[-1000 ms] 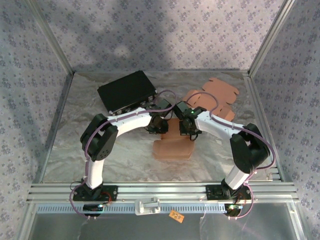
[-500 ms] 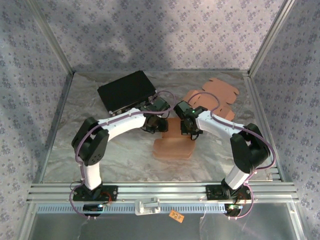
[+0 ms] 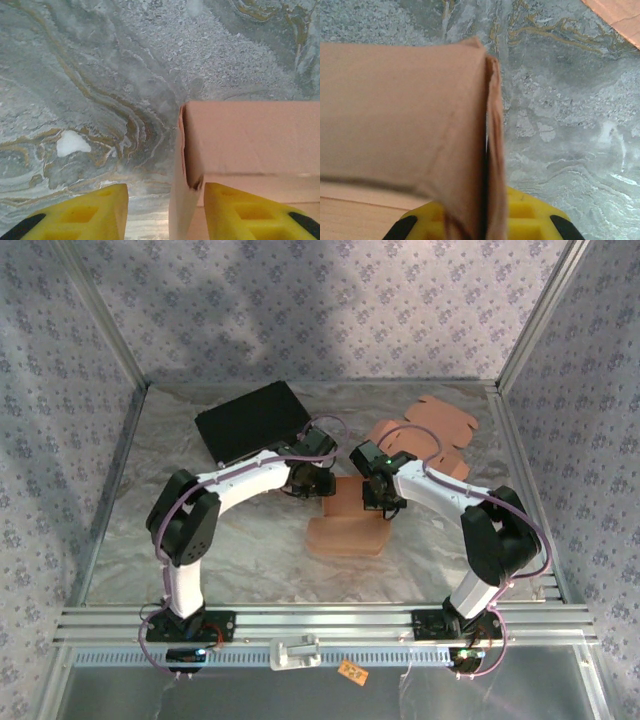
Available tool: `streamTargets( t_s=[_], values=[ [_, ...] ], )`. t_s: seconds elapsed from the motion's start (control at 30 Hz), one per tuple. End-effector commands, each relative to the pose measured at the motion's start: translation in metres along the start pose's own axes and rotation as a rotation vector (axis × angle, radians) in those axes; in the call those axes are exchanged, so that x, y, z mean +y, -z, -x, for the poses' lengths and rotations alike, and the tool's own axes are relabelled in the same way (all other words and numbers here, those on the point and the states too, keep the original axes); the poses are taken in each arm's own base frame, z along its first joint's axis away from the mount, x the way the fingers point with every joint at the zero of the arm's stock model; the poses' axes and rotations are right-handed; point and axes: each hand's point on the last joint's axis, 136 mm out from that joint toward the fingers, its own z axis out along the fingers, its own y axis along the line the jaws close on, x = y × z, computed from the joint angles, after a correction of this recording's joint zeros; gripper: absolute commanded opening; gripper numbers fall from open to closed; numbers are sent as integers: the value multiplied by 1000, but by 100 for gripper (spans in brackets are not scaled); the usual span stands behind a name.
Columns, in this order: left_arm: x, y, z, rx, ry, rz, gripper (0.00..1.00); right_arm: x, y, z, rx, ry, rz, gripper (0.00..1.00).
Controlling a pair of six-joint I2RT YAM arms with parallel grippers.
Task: Fold the paper box
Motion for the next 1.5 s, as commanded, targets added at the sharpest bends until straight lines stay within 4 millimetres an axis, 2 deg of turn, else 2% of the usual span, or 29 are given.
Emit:
streamTargets(
  t_s=[0.0,0.13,0.33,0.53,0.7,0.93,1.07,1.17,1.27,1.37,1.47],
  values=[
    [-6,-3,7,4,-25,-10,40,0,4,4,10,-28,1,0],
    [-3,-5,10,-11,-24,8,29,1,5,4,9,-30,8,0],
    [4,-9,11,-13,-22,55,1,3,2,4,23,-31,13,0],
    [11,-3,10,-28,4,131,0,3,1,4,26,-33,9,0],
    [27,-3,3,-18,49,233,0,11,-5,-1,49,-47,33,0],
    [23,4,4,-31,45,234,0,15,-8,-3,60,-56,41,0],
    [10,23,13,-66,25,181,32,15,-7,0,53,-59,55,0],
    [0,46,21,-99,26,131,47,14,-7,2,54,-65,67,0],
    [-6,66,24,-111,39,67,52,11,-7,4,55,-75,76,0],
    [-8,82,24,-114,51,16,53,10,-7,7,58,-93,94,0],
    [3,94,24,-127,70,12,52,9,-7,8,64,-113,116,0]
  ],
)
